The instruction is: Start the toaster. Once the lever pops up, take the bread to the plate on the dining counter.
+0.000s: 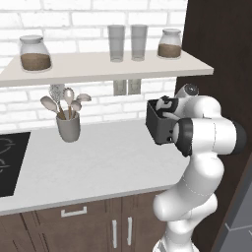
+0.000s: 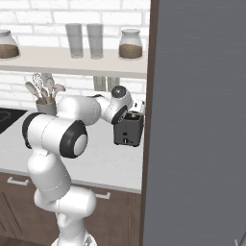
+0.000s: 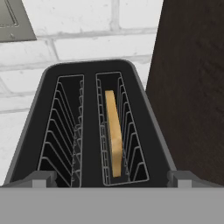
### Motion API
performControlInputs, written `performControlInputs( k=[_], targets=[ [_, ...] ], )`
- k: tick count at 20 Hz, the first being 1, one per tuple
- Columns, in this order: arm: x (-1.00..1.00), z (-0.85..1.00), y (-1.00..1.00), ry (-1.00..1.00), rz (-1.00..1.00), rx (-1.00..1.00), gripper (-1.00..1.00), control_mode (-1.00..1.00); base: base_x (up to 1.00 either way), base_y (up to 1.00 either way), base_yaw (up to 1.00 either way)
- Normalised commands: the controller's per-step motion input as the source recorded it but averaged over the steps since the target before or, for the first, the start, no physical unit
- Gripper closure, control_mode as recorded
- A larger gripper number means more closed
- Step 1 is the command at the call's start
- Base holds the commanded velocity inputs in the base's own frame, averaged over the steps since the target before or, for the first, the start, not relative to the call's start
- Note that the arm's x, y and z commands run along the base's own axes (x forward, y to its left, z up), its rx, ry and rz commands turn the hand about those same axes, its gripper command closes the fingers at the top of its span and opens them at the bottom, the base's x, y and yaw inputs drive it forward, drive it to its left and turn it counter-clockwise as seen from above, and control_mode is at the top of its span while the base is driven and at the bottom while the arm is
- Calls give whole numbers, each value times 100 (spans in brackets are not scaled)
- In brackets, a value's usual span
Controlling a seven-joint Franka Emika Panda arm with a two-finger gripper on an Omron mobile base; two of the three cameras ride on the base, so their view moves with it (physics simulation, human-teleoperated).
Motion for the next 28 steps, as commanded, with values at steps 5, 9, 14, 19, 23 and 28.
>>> performControlInputs(
  k=[5, 9, 14, 19, 23, 28],
  targets=[
    [0, 0, 0, 0, 0, 0, -100, -100, 0, 0, 0],
    [0, 0, 0, 0, 0, 0, -100, -100, 0, 0, 0],
    [0, 0, 0, 0, 0, 0, -100, -100, 0, 0, 0],
    [0, 0, 0, 0, 0, 0, -100, -100, 0, 0, 0],
    [0, 0, 0, 0, 0, 0, -100, -100, 0, 0, 0],
    [0, 0, 0, 0, 0, 0, -100, -100, 0, 0, 0]
  ],
)
